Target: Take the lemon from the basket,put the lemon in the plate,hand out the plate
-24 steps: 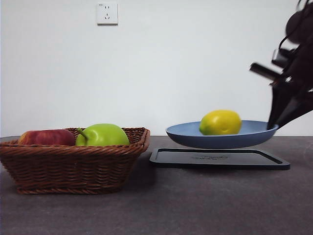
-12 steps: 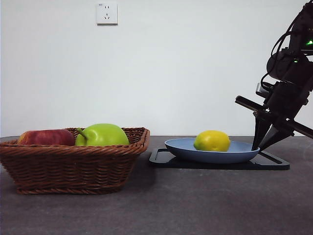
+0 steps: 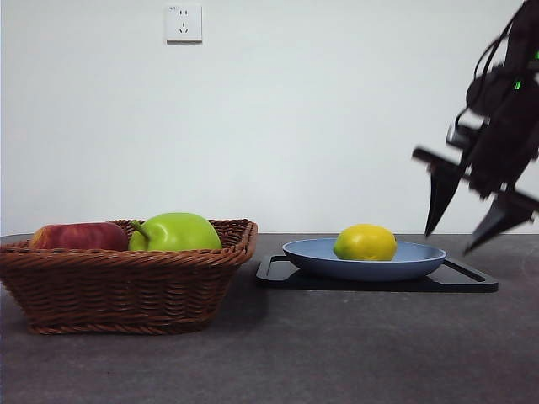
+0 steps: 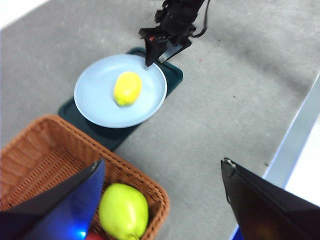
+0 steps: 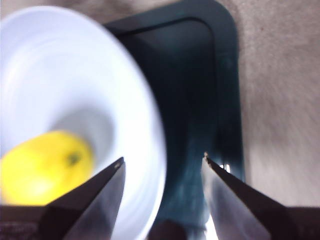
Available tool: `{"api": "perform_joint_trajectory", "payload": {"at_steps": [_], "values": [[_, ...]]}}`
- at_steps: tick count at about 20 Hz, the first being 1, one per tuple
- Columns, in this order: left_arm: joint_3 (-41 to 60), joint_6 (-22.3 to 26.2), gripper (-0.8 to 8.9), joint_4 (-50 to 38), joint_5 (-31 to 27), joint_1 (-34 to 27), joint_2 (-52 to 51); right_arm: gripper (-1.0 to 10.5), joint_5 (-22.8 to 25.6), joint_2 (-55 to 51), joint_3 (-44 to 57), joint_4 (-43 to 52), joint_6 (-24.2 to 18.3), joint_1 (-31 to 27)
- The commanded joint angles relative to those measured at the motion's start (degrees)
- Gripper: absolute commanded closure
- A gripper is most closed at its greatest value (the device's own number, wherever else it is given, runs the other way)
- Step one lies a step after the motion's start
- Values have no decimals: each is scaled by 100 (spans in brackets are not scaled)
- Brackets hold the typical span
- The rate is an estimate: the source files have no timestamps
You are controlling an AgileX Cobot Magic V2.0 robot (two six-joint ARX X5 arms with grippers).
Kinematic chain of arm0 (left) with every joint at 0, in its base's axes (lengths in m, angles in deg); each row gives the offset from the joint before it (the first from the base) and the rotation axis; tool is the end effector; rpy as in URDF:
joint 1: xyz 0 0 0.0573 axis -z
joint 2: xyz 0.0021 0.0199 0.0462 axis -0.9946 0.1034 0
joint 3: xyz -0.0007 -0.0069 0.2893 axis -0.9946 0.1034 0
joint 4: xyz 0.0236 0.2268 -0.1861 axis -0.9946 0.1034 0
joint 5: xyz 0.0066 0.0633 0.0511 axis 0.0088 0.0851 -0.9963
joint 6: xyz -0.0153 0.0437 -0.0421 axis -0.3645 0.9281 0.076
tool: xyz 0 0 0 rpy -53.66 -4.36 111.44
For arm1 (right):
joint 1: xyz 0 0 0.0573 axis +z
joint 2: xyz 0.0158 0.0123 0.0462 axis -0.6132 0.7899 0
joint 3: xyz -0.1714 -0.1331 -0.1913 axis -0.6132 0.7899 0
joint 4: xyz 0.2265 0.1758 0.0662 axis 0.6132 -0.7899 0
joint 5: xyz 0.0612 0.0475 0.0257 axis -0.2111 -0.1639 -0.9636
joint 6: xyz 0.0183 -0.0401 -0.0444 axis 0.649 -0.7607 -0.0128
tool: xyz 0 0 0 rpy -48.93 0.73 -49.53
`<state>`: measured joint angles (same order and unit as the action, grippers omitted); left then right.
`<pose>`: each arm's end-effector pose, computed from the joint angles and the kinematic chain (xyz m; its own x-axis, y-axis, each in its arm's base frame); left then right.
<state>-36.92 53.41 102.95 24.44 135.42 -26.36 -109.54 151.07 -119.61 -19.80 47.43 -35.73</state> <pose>0.1546 -0.1900 0.4165 0.5512 -0.6098 -0.5695 0.7666 0.6396 0.0571 0.4380 0.0323 0.1839 0.3510 0.3923 -0.8502 0.0440 0.9001 0.4335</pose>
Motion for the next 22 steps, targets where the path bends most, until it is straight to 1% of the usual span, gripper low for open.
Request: {"api": "perform_joint_trajectory", "payload": {"at_steps": [1, 2, 4, 5, 6, 7, 9, 10, 13, 14, 15, 16, 18, 19, 22], "values": [[-83, 284, 411, -188, -17, -55, 66, 723, 17, -286, -131, -345, -417, -20], [-81, 306, 413, -256, -15, -103, 66, 746, 22, -487, -131, -608, -540, -20], [-81, 481, 424, -339, -11, -210, 66, 809, 179, -846, -129, -1102, -599, 0], [-81, 588, 466, -363, -9, -271, 66, 843, 356, -1040, -118, -1261, -634, 44], [-81, 638, 514, -374, -7, -334, 66, 864, 570, -1250, -105, -1373, -763, 133], [-79, 723, 602, -369, -7, -404, 66, 886, 741, -1482, -61, -1436, -866, 232], [-79, 772, 759, -372, -7, -570, 66, 938, 905, -1996, 127, -1423, -1025, 446], [-76, 846, 816, -367, -7, -669, 66, 945, 935, -2271, 280, -1322, -1091, 566], [61, 883, 807, -374, 42, -1099, 63, 945, 940, -3117, 909, -811, -1088, 938], [179, 887, 807, -367, 162, -1274, 59, 945, 949, -3421, 1191, -557, -1088, 1060], [341, 901, 807, -380, 420, -1471, 50, 944, 1032, -3694, 1464, -323, -1088, 1165], [564, 898, 807, -439, 691, -1685, 7, 945, 1211, -3987, 1768, -70, -1086, 1279], [1191, 857, 807, -857, 1113, -2100, -177, 944, 1646, -4601, 2433, 470, -1084, 1517], [1558, 802, 807, -1150, 1224, -2275, -334, 945, 1845, -4924, 2769, 717, -1082, 1644], [2638, 348, 807, -2044, 1215, -2806, -1029, 945, 2437, -5947, 3775, 1526, -1029, 1993]]}}
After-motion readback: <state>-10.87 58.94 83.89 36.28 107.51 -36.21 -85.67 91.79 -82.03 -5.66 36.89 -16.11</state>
